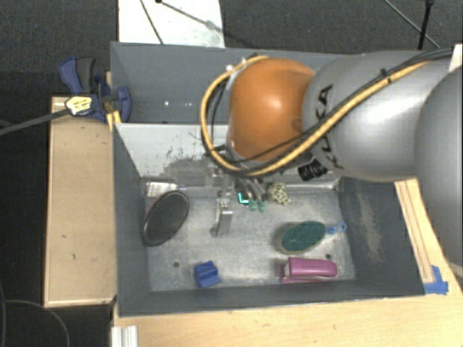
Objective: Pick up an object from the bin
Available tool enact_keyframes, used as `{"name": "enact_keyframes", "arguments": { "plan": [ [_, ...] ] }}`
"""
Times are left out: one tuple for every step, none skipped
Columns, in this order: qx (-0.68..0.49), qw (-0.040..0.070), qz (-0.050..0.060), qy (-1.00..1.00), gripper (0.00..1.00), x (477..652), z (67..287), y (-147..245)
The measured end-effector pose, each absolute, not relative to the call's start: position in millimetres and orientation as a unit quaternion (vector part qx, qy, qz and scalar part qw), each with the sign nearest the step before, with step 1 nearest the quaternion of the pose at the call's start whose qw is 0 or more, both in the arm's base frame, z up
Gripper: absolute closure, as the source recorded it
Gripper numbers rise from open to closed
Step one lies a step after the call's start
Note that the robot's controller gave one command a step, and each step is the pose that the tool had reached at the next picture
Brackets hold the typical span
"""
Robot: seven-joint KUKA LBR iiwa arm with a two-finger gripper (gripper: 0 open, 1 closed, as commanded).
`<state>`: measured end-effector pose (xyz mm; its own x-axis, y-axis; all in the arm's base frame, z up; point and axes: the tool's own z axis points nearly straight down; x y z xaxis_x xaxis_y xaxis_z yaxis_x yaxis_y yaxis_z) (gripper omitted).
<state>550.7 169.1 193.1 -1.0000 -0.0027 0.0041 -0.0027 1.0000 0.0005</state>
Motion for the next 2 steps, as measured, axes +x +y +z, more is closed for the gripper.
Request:
{"name": "enact_keyframes", "arguments": {
  "plan": [
    [-0.019,0.000,-0.001,-1.000,0.00,548.1,86.0,234.5],
    [0.261,-0.010,0.002,-0.965,0.00,546.2,77.5,244.4]
  ]
}}
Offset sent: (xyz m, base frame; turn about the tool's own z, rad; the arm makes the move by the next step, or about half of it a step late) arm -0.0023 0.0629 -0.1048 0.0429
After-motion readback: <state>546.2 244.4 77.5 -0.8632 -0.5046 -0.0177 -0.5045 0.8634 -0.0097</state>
